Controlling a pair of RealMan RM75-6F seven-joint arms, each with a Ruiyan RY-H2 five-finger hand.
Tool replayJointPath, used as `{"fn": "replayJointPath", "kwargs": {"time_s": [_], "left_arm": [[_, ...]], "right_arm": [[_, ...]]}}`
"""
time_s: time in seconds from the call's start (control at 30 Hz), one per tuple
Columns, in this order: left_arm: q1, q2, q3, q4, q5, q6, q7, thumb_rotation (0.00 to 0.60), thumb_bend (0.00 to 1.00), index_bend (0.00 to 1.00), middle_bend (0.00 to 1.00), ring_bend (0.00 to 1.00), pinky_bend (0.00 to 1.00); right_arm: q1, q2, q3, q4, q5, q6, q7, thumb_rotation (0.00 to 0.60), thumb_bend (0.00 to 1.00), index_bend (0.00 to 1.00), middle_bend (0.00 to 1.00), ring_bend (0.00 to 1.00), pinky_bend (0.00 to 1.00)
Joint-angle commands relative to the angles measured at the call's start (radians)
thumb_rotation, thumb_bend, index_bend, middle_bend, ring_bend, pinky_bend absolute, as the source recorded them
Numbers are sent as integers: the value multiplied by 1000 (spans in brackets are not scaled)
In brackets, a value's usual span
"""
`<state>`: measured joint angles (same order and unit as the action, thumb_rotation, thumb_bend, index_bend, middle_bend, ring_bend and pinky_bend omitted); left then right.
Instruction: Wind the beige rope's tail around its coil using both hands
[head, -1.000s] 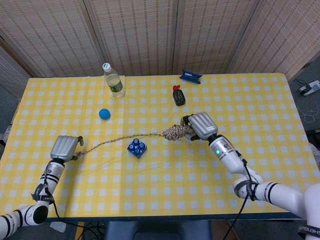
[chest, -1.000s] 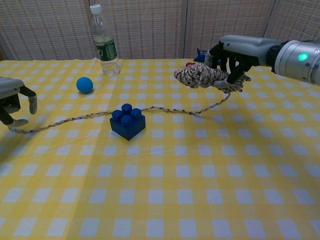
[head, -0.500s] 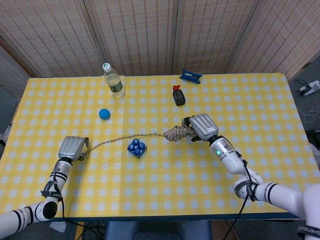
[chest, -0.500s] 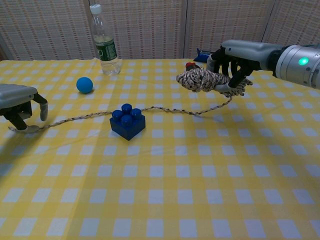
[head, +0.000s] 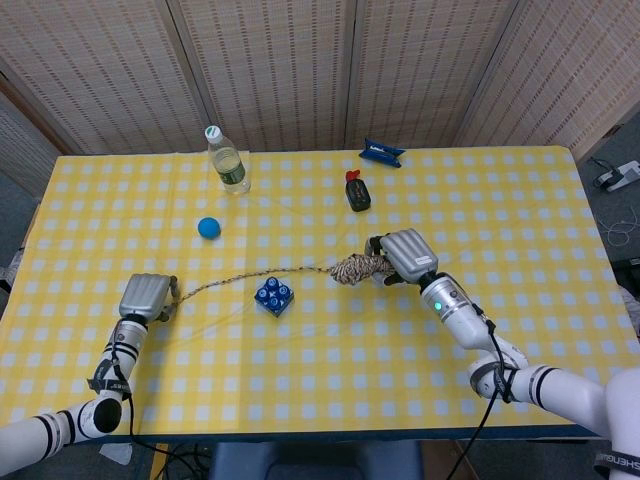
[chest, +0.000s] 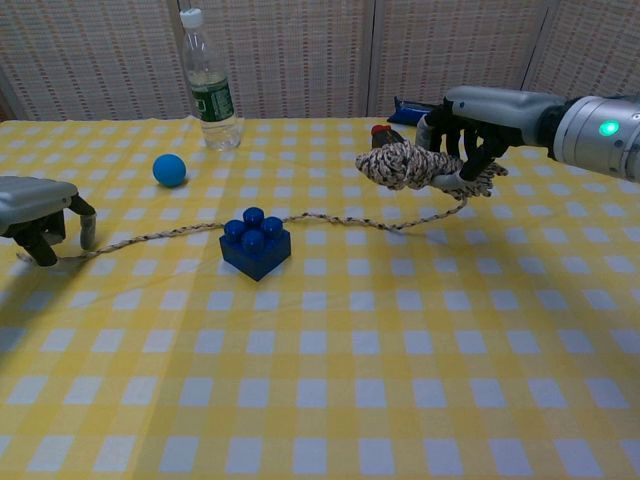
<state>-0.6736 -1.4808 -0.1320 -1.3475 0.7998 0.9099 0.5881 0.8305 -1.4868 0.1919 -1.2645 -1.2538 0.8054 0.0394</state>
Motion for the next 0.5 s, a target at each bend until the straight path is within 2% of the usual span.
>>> {"fn": "replayJointPath", "kwargs": {"time_s": [0.03,0.5], "left_arm": [[-5,-3,3,3,-12,0,7,600,334,590,951,917,968],[-24,-6,16,9,-78,-9,26,600,334,627,964,924,972]], "right_arm": [[0,-1,0,1,0,-2,2,600,455,756,651,488,524],[-1,-5,-2,10,0,-7,6,600,455,756,651,489,524]]}}
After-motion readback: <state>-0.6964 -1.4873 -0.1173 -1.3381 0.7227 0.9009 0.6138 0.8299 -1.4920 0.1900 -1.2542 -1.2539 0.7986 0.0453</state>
